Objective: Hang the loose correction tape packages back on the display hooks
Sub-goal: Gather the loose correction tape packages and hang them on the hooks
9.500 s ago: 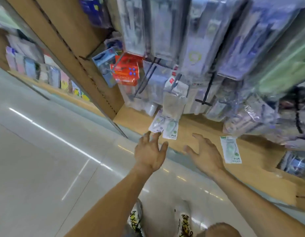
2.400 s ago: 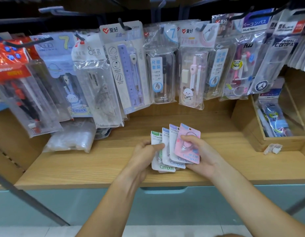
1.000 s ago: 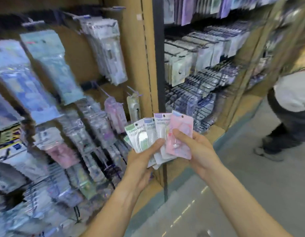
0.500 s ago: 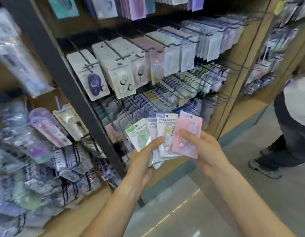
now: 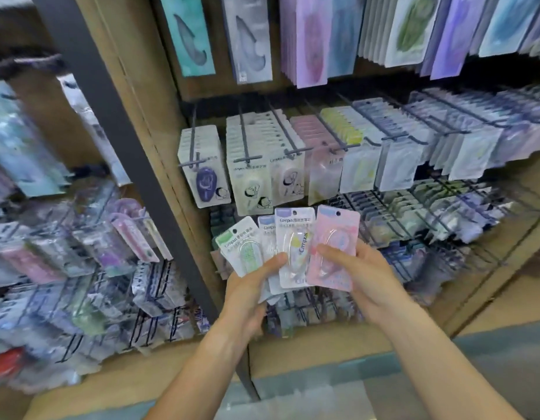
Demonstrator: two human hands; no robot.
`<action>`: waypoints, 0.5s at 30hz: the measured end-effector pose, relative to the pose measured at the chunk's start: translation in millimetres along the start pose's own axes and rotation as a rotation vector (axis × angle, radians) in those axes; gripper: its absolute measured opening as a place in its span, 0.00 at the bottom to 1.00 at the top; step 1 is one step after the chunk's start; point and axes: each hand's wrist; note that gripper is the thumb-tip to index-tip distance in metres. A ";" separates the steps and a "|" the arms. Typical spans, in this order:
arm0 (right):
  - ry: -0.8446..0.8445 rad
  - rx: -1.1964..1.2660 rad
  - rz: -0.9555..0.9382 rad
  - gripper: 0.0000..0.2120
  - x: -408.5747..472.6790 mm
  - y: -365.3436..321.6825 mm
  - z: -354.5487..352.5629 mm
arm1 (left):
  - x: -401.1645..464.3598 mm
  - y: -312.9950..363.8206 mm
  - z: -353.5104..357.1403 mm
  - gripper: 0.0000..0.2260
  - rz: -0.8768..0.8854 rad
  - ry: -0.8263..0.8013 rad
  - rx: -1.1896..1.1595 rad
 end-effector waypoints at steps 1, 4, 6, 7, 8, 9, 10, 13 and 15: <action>-0.008 -0.003 0.003 0.15 7.5 -0.8 -1.9 | 7.2 -0.9 1.9 0.27 0.010 0.006 -0.002; -0.045 -0.026 0.020 0.15 24.6 -6.5 -9.2 | 25.0 -5.4 9.0 0.27 0.042 -0.002 -0.019; -0.071 -0.041 0.032 0.14 32.8 -11.2 -15.4 | 35.3 -10.1 11.9 0.27 0.045 -0.002 -0.026; -0.085 -0.039 0.031 0.15 36.5 -13.5 -19.1 | 40.0 -12.1 13.1 0.27 0.046 -0.005 -0.029; -0.093 -0.039 0.029 0.16 40.1 -15.5 -23.9 | 44.4 -14.4 14.4 0.26 0.049 -0.009 -0.031; -0.096 -0.041 0.023 0.18 43.3 -17.8 -29.9 | 49.2 -18.3 16.8 0.27 0.056 -0.014 -0.029; -0.091 -0.044 0.016 0.20 46.7 -20.1 -36.4 | 53.0 -22.0 19.4 0.27 0.063 -0.018 -0.022; -0.077 -0.061 0.001 0.20 54.7 -27.0 -62.1 | 57.9 -33.6 37.5 0.26 0.049 -0.027 0.007; -0.089 -0.073 -0.015 0.20 57.9 -36.1 -80.2 | 60.4 -41.2 53.2 0.25 0.043 -0.031 0.025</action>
Point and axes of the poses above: each hand's wrist, its own x-axis towards the middle knuckle, its own z-axis out of the palm, y = z × x, and after that the axes turned 5 degrees about -z, right-handed
